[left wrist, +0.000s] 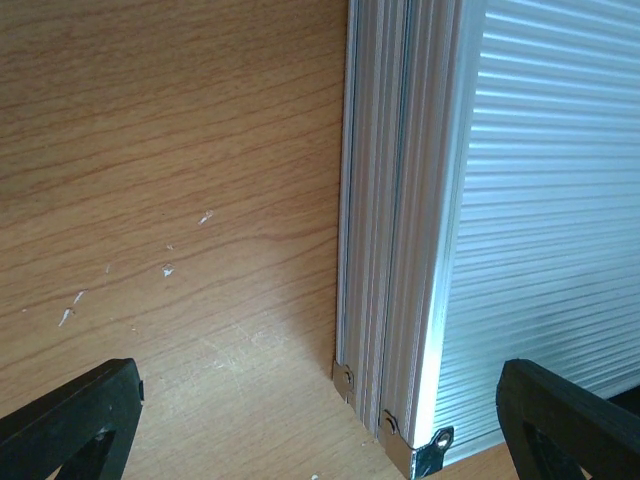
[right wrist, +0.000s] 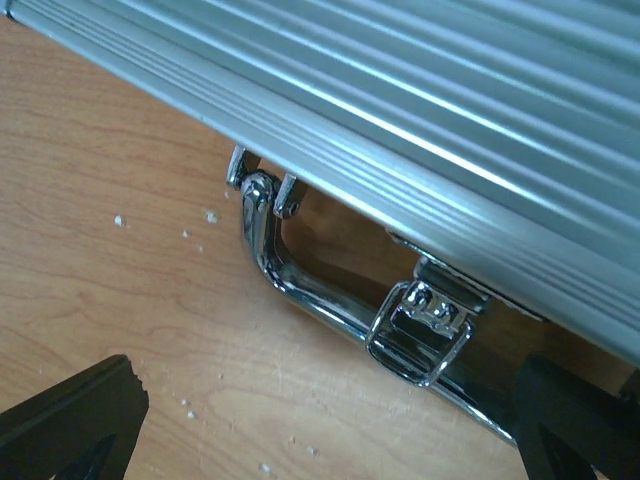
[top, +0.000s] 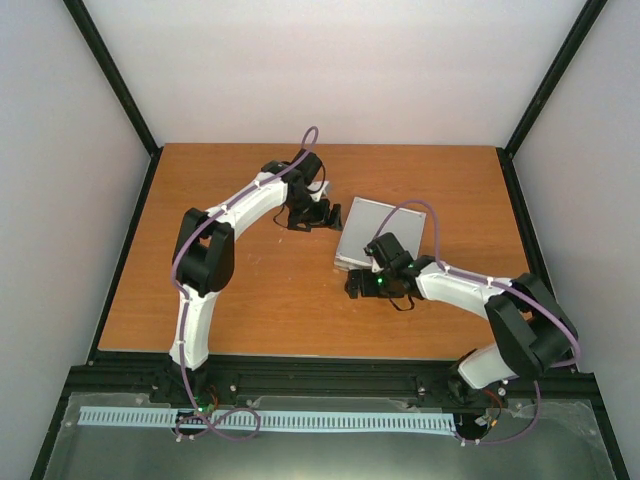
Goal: Pack up texas hold em set
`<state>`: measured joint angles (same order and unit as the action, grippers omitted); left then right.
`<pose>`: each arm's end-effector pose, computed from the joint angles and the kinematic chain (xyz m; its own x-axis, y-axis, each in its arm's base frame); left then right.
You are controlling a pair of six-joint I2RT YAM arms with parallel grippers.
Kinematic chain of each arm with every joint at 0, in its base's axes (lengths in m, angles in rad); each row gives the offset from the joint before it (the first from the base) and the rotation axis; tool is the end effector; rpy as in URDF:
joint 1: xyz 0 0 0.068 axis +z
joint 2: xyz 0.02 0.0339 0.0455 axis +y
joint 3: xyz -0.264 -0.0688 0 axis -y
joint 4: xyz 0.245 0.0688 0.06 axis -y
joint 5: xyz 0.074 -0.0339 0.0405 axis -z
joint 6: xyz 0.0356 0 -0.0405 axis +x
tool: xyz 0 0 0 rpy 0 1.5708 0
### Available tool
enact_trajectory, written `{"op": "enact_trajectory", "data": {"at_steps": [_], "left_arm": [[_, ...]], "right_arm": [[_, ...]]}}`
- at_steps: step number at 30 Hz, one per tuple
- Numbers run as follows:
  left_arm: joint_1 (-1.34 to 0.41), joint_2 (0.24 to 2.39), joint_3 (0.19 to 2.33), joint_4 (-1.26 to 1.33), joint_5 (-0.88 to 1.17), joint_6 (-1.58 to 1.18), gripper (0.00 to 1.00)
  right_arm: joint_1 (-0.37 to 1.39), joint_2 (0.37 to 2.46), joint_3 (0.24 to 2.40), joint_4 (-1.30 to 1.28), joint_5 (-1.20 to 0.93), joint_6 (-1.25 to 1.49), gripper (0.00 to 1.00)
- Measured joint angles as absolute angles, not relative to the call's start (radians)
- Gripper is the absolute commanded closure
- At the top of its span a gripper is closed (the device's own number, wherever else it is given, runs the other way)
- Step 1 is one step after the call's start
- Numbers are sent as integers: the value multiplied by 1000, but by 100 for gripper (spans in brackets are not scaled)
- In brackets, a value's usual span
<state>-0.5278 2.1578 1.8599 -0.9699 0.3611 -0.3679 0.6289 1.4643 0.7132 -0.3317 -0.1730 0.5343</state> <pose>0.3825 -0.2375 0.2163 -0.9716 0.1769 -0.1571 0.2280 0.8775 -0.4220 0.2092 0.1597 0.1563 -0.9431 -0.0657 -0.3261 -0.1911 0.9093 0.3696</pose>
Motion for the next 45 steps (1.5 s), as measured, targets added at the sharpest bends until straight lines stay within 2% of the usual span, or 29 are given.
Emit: {"op": "enact_trajectory", "data": {"at_steps": [13,24,34,45], "left_arm": [[-528,2177,1867,-976,374,-360,0],[-559,2299,2056,-1051,356,-316,0],[-589,2319,2013,-1053,341,-314,0],[-577,2282,1938,-993,340,-307,0]], "right_arm": [[628,1520,713,-213,-149,513,0],[607,1515,725,-230,-202,531,0],[569,1507,720,-224,-279,546,0],[510,1561,687,-16,-381,643,0]]}}
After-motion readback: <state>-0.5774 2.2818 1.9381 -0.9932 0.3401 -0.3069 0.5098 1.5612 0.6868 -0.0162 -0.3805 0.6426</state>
